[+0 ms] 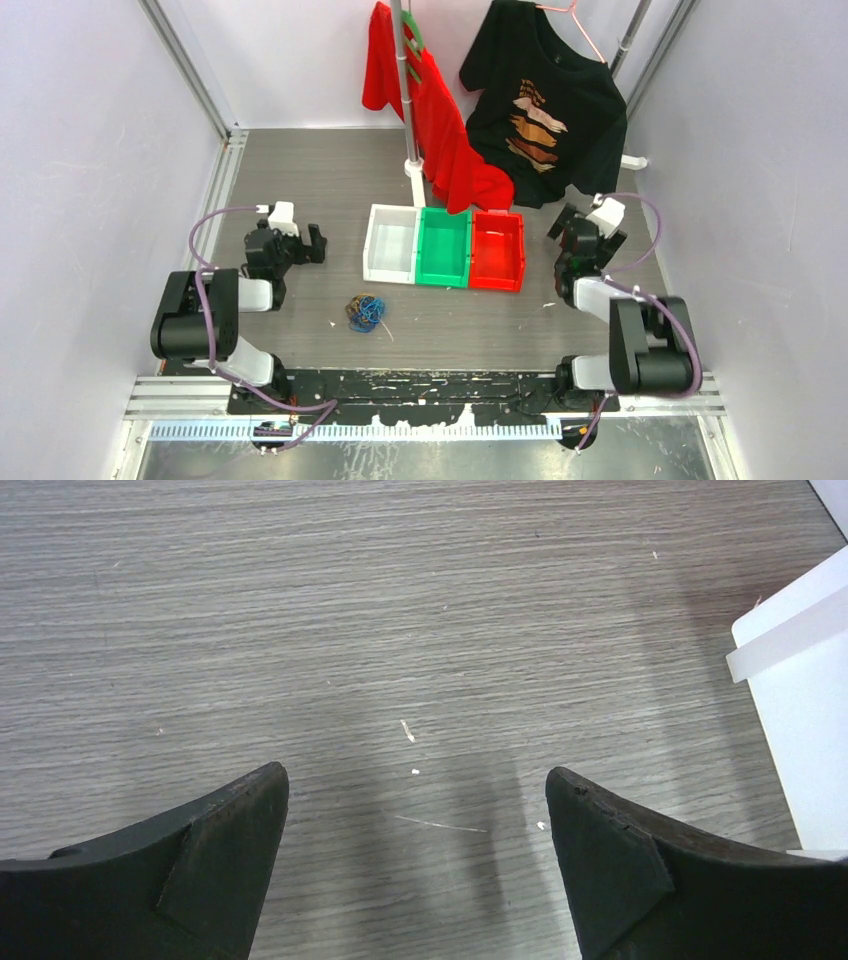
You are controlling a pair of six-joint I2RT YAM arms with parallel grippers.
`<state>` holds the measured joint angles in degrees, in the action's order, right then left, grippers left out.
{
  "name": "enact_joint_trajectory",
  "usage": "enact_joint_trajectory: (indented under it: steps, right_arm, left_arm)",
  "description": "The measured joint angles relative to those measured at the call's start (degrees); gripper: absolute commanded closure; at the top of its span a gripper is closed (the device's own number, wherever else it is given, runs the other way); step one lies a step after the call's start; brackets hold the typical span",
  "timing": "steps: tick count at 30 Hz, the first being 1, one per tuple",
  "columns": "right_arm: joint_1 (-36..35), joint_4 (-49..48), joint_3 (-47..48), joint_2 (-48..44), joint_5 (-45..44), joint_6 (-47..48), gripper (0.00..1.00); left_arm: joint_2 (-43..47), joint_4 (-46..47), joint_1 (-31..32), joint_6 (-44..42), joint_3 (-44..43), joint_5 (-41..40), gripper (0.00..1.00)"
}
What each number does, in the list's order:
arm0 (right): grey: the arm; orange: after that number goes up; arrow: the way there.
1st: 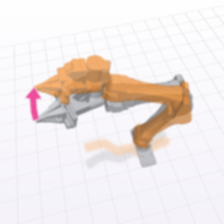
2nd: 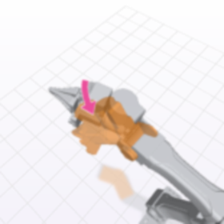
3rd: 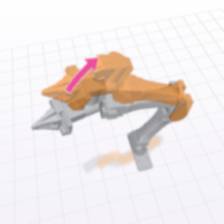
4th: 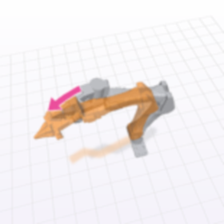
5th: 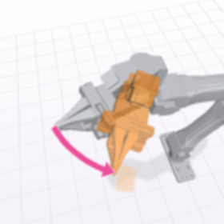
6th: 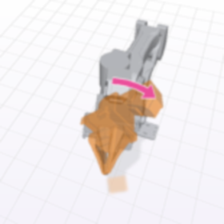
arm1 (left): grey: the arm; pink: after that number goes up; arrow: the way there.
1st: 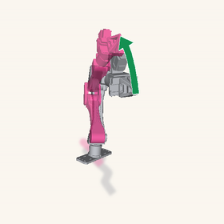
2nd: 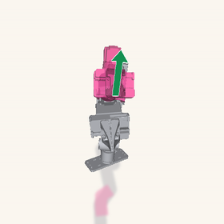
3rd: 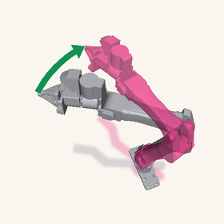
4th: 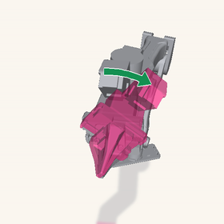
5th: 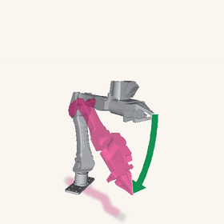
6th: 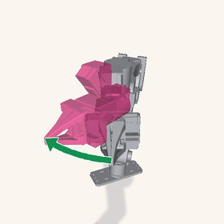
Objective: Untangle the cables
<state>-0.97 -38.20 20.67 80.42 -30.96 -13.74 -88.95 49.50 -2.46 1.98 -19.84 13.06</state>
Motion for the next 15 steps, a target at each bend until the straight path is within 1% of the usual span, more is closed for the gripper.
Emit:
enact_joint_trajectory:
  steps: [2,4,6,9,12,14,15]
  right_arm:
    - [-0.1,9.0,4.1,-5.4,-2.0,-2.0,0.0]
    - [-0.1,16.5,9.2,-10.1,-3.5,-5.1,0.0]
    - [-0.1,21.4,12.3,-14.5,-5.9,-10.8,0.0]
    - [1.2,28.5,13.7,-19.9,-6.5,-20.1,0.0]
    - [3.3,32.3,13.9,-23.5,-0.2,-24.4,0.0]
    - [1.3,35.9,15.9,-23.1,4.3,-24.7,0.02]
    - [-1.2,37.9,17.6,-22.4,5.8,-24.3,0.03]
  left_arm:
    - [2.1,-4.2,-0.4,0.2,-0.9,0.1,0.01]
    - [5.0,-13.8,-0.7,-0.2,-4.9,0.2,0.01]
    - [6.9,-26.3,-0.8,-1.4,-13.5,0.7,0.01]
    - [7.5,-40.5,-1.1,-3.6,-26.5,2.6,0.01]
    - [8.1,-54.5,-1.8,-6.0,-36.0,6.5,0.02]
    - [8.7,-63.3,-2.2,-7.7,-39.3,9.5,0.04]
    - [8.9,-67.9,-2.3,-8.9,-40.0,11.2,0.05]
